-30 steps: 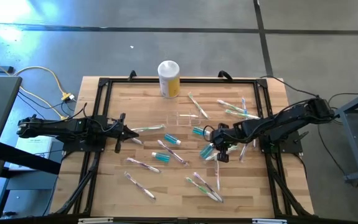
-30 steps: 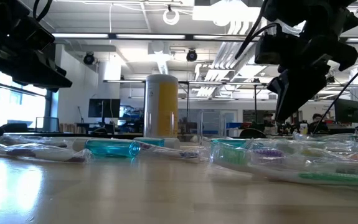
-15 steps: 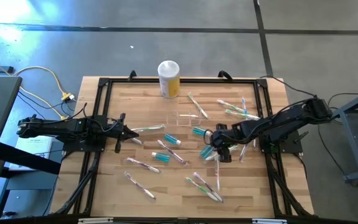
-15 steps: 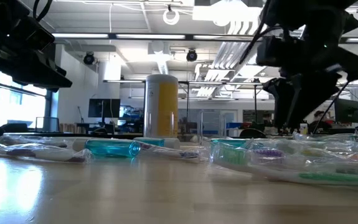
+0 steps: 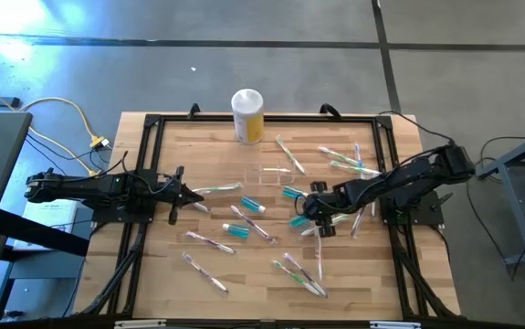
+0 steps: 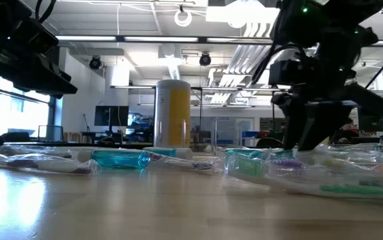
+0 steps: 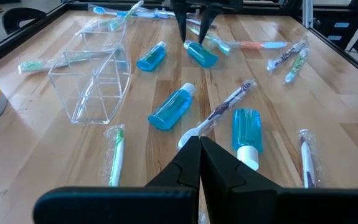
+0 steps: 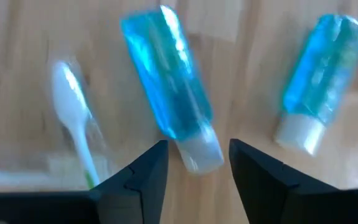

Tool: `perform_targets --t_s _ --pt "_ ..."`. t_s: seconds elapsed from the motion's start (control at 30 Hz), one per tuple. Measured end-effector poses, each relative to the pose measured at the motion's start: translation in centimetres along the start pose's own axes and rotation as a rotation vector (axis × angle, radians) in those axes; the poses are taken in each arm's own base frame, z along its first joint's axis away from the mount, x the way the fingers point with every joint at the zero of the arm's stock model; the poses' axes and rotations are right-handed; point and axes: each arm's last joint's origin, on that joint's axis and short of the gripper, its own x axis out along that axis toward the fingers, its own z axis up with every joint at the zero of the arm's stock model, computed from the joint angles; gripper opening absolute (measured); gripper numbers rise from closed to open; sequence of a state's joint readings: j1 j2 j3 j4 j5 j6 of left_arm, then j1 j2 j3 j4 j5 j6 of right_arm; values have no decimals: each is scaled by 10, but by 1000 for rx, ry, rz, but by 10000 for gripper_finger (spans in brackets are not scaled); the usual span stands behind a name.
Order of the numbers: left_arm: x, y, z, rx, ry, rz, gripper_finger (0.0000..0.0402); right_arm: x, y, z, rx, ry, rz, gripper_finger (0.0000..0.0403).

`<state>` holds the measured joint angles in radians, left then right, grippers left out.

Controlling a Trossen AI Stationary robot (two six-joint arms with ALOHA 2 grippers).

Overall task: Pick & Place toothbrushing station
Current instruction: Put the mouthwash into the transparent organizer

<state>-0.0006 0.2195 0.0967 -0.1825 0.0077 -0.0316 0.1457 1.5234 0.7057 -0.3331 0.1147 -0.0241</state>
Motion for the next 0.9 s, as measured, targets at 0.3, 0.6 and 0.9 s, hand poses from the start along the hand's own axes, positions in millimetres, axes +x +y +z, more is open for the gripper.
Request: perform_targets --t_s 0.3,0.6,0.9 --pt "0 0 0 0 0 0 0 9 1 -1 -5 18 20 162" --pt "0 0 0 0 0 0 0 19 1 -2 -1 45 66 155" --pt "0 0 0 0 -6 0 0 21 2 -3 -3 55 73 88"
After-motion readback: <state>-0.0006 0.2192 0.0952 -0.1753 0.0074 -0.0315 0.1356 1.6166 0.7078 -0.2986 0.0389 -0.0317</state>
